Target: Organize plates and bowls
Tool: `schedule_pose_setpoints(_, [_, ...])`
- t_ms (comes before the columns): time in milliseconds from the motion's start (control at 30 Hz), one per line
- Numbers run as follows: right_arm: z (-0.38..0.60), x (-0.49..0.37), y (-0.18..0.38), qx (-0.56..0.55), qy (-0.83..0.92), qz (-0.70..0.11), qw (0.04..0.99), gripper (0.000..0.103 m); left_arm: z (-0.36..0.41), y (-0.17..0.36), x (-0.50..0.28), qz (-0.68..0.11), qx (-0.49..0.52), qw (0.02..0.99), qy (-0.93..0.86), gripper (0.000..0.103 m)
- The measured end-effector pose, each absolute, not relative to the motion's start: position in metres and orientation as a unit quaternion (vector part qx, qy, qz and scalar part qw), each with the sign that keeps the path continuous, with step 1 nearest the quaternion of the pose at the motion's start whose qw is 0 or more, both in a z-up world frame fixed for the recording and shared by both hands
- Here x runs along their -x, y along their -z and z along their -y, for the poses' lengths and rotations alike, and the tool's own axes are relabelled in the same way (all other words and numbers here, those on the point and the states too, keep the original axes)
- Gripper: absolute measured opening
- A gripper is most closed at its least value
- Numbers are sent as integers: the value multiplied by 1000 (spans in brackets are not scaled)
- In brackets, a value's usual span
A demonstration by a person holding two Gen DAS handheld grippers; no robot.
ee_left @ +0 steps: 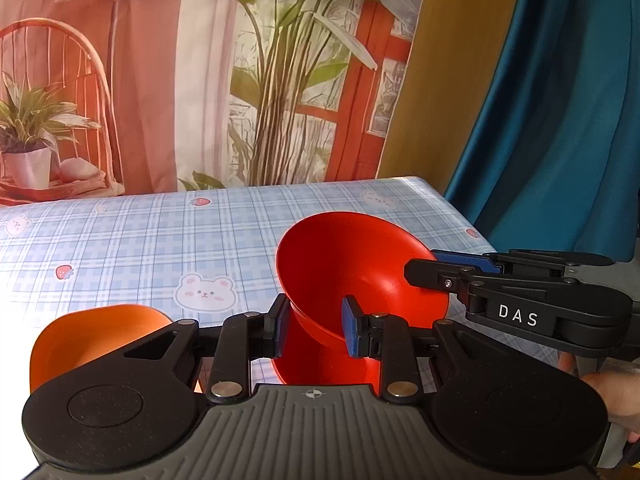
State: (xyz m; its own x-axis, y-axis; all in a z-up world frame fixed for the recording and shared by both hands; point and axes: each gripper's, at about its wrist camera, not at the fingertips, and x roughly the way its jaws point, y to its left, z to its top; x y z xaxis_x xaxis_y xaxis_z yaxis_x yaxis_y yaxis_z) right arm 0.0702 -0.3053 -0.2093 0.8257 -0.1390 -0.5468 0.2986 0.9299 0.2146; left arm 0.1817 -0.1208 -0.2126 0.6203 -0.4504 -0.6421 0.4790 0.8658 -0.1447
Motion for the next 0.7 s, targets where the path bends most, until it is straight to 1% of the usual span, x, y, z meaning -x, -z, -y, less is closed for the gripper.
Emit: schedule_pose_setpoints(700, [296,-70,244,-147,113,-309,933,19,120,236,-182,-385,-34,887,252,30])
